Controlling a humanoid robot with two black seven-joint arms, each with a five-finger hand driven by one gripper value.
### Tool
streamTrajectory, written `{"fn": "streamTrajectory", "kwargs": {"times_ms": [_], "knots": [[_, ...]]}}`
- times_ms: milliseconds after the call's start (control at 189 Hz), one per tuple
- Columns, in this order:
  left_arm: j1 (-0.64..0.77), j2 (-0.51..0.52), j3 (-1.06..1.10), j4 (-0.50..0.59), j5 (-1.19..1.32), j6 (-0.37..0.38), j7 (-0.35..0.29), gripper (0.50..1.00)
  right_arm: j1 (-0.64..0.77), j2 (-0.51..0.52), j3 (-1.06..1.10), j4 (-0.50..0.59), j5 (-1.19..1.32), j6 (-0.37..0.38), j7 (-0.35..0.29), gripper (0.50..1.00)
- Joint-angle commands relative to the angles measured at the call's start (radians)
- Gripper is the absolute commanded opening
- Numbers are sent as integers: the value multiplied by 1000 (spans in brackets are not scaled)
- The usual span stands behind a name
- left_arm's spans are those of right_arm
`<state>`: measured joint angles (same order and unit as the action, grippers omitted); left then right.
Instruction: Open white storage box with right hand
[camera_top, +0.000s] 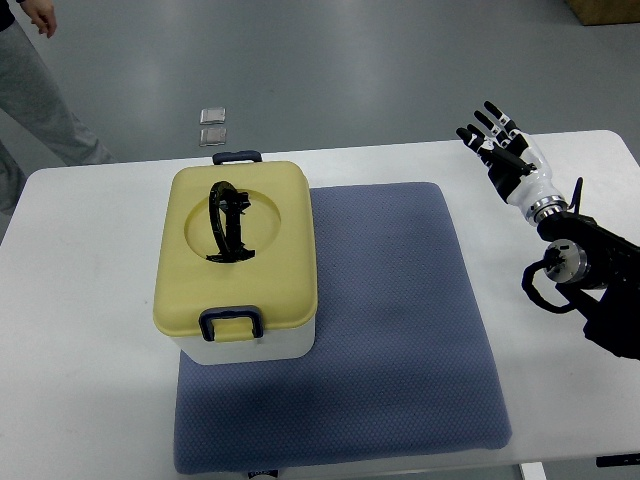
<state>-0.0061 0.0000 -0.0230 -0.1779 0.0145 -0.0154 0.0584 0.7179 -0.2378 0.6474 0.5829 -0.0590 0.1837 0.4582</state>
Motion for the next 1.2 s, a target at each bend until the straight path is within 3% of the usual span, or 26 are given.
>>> {"fn": "streamTrajectory", "kwargs": {"times_ms": [0, 1196], "knots": [[0, 0, 0, 0, -1, 0, 0, 1000, 0, 0, 0, 0, -1, -1, 0, 930], [-3, 0, 2, 2, -1, 9, -2, 1000, 5, 0, -5, -3, -4, 2, -1, 930]]}}
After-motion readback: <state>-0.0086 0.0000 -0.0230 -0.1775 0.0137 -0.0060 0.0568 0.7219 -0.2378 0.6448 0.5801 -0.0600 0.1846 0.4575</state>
